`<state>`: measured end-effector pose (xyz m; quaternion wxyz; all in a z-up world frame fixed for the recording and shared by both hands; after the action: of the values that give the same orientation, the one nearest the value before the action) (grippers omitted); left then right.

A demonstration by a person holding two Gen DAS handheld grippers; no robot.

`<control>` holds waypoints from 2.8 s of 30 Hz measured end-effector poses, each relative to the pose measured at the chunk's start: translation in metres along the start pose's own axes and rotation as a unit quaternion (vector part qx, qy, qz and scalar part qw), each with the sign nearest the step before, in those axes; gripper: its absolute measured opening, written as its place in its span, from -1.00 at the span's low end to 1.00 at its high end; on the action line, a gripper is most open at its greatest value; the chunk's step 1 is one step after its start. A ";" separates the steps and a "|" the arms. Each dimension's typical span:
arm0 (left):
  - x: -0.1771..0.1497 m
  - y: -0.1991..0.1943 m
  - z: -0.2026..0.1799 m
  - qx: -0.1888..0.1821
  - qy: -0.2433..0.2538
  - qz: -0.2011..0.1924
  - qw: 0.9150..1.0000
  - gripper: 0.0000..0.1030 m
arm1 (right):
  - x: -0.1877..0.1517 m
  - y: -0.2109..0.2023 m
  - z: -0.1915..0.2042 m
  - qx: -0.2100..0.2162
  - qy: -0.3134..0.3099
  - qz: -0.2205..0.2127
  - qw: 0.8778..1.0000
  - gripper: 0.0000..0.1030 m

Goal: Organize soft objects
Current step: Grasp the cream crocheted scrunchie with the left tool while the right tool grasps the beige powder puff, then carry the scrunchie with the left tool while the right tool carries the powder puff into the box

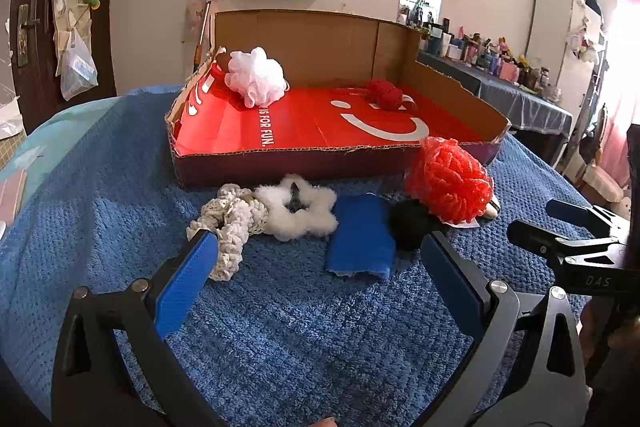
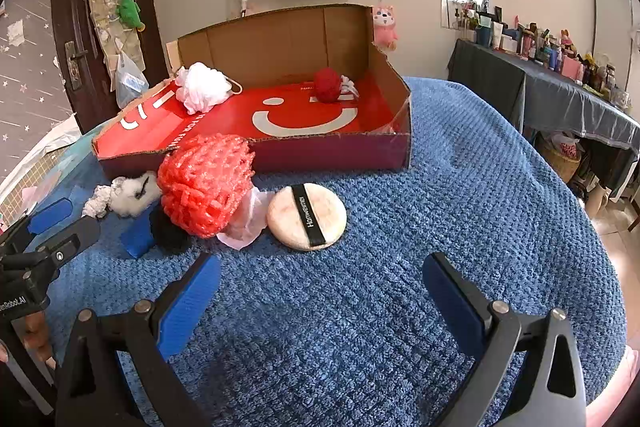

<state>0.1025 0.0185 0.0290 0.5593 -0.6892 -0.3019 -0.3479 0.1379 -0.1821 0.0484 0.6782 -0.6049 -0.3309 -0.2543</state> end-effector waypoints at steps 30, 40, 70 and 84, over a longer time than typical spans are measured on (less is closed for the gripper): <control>0.020 0.032 0.032 0.009 0.007 0.064 0.998 1.00 | 0.019 0.038 -0.015 -0.008 -0.013 0.061 0.998 1.00; 0.022 0.041 0.058 0.019 0.007 0.088 0.996 0.98 | 0.025 0.055 -0.011 0.000 -0.026 0.086 0.996 0.90; 0.016 0.029 0.062 -0.053 -0.015 0.094 0.994 -0.41 | 0.035 0.034 -0.006 0.033 -0.034 0.050 0.998 0.00; 0.026 0.011 0.056 -0.063 -0.009 0.070 0.995 -0.41 | 0.041 0.022 -0.006 0.040 -0.030 0.032 0.998 0.00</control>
<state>0.1344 0.0722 0.0370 0.5352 -0.7456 -0.2351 -0.3199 0.1819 -0.1829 0.0641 0.6991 -0.5954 -0.3415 -0.2004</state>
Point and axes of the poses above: each gripper's, at about its wrist camera, not at the fingertips, and y roughly the way its jaws point, z to its left, x to its top, the point moved 4 cm from there along y, roughly the way its jaws point, and after that the axes turned 2 degrees about -y, right-handed, at the moved point
